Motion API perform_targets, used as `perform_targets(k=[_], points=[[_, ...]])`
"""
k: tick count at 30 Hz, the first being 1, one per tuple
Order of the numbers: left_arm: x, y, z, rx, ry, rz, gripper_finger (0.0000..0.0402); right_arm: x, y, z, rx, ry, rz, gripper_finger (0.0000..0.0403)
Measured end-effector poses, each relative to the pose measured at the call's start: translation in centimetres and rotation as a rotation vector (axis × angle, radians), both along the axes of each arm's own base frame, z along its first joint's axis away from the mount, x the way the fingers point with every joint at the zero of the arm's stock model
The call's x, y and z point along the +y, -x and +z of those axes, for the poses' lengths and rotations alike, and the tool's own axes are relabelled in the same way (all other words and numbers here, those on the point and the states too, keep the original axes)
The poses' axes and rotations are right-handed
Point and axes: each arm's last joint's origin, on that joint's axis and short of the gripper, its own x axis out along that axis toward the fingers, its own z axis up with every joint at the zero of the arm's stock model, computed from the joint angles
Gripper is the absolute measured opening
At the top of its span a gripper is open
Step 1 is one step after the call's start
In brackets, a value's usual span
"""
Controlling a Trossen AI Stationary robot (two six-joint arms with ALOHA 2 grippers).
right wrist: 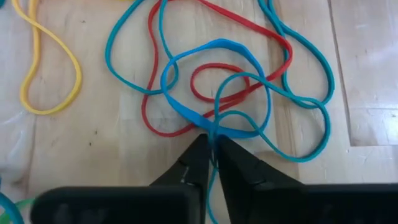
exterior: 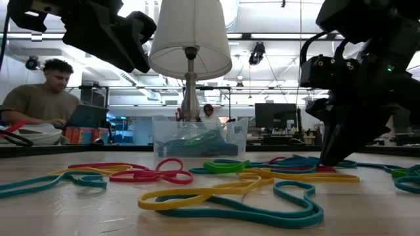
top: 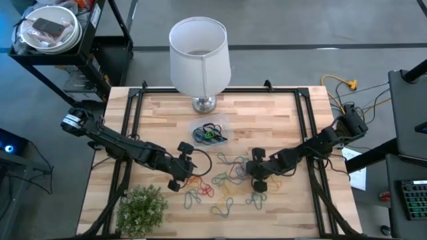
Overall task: Pick and place rubber bands into bin
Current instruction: Put the blue rubber band into the transparent container
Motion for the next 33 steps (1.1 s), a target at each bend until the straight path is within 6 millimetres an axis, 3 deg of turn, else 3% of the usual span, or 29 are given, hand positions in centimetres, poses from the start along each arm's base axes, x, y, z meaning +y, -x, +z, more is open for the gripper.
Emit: perform_targets(k=[16, 33], points=[[0.0, 0.1, -0.2, 0.005, -0.002, 0.0, 0.0128, 0.0, 0.1, 3.0, 0.007, 0.027, 0.009, 0.0009], [0.1, 0.0, -0.2, -0.006, -0.019, 0.014, 0.0128, 1.5, 2.2, 9.0, -0.315, 0.301, 0.092, 0.0009]])
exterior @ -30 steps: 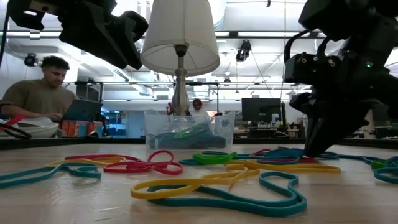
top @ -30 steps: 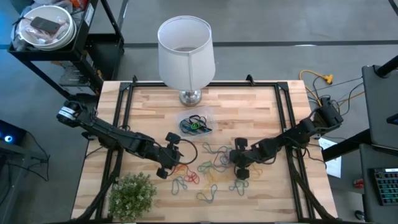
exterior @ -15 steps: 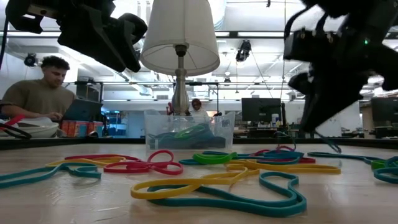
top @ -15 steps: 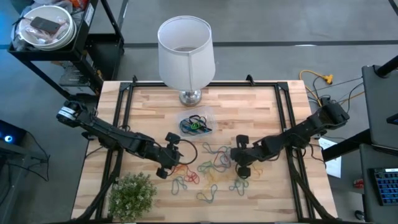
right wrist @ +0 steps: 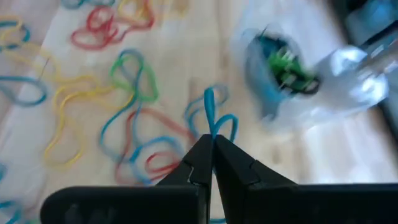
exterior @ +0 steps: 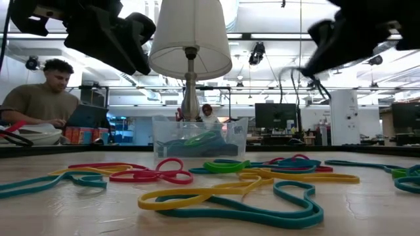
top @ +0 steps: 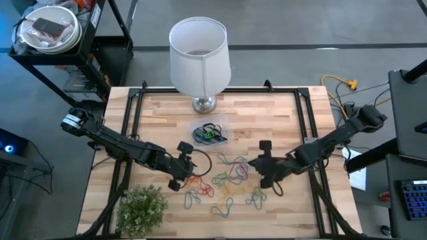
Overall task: Pick and place rubber bands into bin
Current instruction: Put the blue rubber band into the transparent container
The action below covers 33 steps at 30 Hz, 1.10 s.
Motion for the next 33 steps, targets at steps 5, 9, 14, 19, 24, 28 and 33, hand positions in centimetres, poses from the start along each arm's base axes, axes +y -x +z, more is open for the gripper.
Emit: perform_targets(k=[5, 9, 14, 19, 24, 28, 33], points=[[0.1, 0.0, 0.1, -0.013, -0.022, 0.023, 0.0128, -0.2, -1.0, 1.1, -0.101, 0.113, 0.06, 0.0009], [0.2, 0.1, 0.2, -0.021, -0.034, 0.036, 0.0128, -1.2, -2.6, 2.1, -0.207, 0.196, 0.075, 0.0009], [0.2, 0.1, 0.2, -0.02, -0.035, 0.037, 0.0128, -3.6, -4.6, 2.8, -0.313, 0.242, 0.025, 0.0009], [0.2, 0.1, 0.1, -0.018, -0.036, 0.037, 0.0128, -7.0, -6.1, 2.2, -0.324, 0.188, -0.009, 0.0009], [0.2, 0.1, 0.1, -0.018, -0.036, 0.037, 0.0128, -10.6, -7.5, 0.6, -0.303, 0.166, -0.095, 0.0009], [0.2, 0.1, 0.1, -0.016, -0.037, 0.037, 0.0128, -12.9, -8.6, -0.9, -0.31, 0.127, -0.094, 0.0009], [0.2, 0.1, 0.1, -0.017, -0.037, 0.037, 0.0128, -15.0, -9.7, -3.0, -0.304, 0.072, -0.1, 0.0009]])
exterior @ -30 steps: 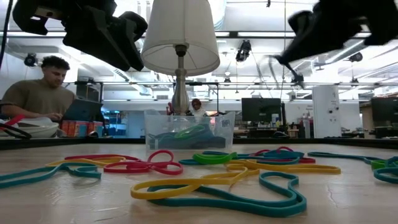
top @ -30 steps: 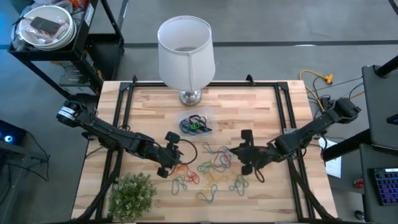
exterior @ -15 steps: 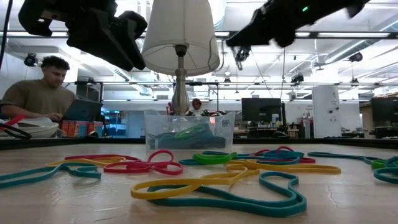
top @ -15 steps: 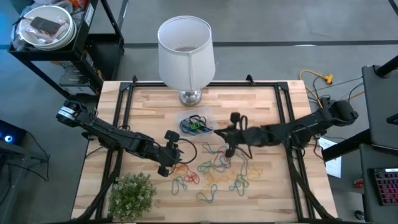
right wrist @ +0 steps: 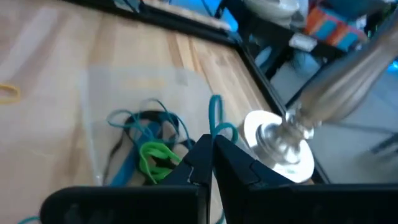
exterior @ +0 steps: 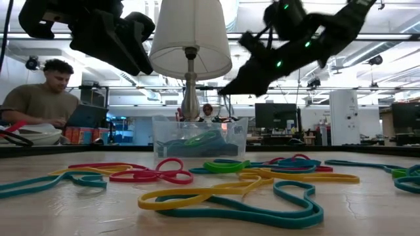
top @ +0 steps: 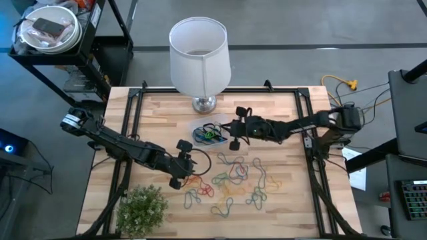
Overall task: Pick and place rubber bands into bin
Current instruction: Put the blue rubber band into the transparent container, then put the red rubber band into the transparent container
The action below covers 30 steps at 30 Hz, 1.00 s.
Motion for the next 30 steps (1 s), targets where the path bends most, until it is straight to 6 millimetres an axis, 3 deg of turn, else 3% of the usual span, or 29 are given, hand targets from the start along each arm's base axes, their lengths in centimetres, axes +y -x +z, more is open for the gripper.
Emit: perform_targets(k=[6, 15, 25, 30], points=[[0.0, 0.0, 0.0, -0.002, 0.001, 0.0, 0.0128, -1.2, -1.5, -1.2, 0.033, -0.025, -0.038, 0.0009], [-0.1, -0.2, 0.1, -0.031, 0.013, 0.001, 0.0128, -1.2, -2.1, -0.4, 0.099, -0.083, -0.037, 0.0018], [-0.1, -0.2, -0.1, -0.037, 0.016, 0.001, 0.0128, -1.0, -2.0, -0.5, 0.116, -0.091, -0.002, 0.0108], [-0.1, -0.1, -0.2, -0.025, 0.026, -0.01, 0.0128, 0.0, -1.4, 0.7, 0.152, -0.032, 0.05, 0.0145]])
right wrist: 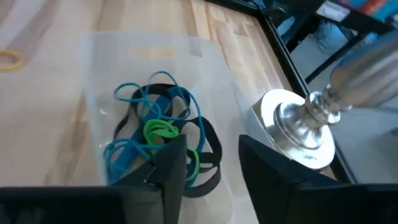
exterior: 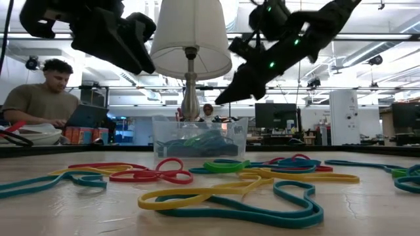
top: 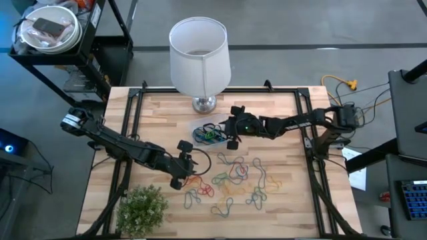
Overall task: Pick and place rubber bands into bin
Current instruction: Put the red rubber band into the transparent container
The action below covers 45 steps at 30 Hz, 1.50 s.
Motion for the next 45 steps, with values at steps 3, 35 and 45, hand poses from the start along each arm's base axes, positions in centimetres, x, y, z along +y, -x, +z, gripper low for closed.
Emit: perform_targets(k=[3, 35, 45], points=[[-0.1, 0.1, -0.3, 0.024, 0.057, -0.007, 0.0128, 1.5, 0.8, 1.4, 0.024, 0.013, 0.053, 0.0155], [-1.5, -1.7, -7.1, 0.273, 0.338, 0.156, 0.0128, 14.4, 9.7, 7.6, 0.067, -0.118, 0.439, 0.0118], [-1.7, -2.2, -8.9, 0.325, 0.344, 0.21, 0.0128, 14.4, 9.8, 7.5, 0.068, -0.13, 0.431, 0.0104]])
